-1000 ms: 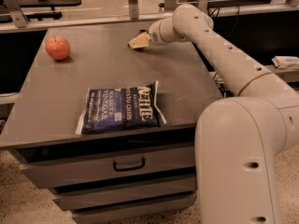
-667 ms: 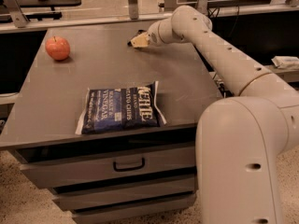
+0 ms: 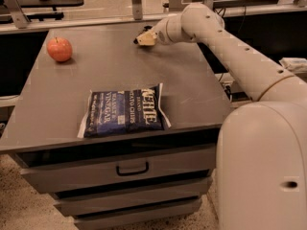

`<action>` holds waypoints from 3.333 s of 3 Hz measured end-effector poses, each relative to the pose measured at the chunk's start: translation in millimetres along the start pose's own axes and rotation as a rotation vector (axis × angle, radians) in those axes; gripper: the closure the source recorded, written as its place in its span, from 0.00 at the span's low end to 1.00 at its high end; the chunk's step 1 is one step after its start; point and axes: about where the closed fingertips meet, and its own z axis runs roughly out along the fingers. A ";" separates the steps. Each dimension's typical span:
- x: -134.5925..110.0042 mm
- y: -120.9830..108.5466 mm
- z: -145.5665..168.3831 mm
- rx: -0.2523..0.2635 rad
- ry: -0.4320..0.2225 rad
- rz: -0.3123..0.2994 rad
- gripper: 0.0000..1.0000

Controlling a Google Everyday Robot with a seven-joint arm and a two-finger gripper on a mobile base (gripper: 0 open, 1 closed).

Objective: Move rxbar chocolate near blue chip bag

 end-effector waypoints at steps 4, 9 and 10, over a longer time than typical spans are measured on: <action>15.0 80.9 -116.6 -0.342 -0.105 -0.285 1.00; 120.1 134.0 -242.2 -0.815 0.142 -0.617 1.00; 123.3 121.9 -250.3 -0.813 0.179 -0.634 0.82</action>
Offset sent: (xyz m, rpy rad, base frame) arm -0.1063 -0.0180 0.0643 -0.0546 -0.1527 0.2258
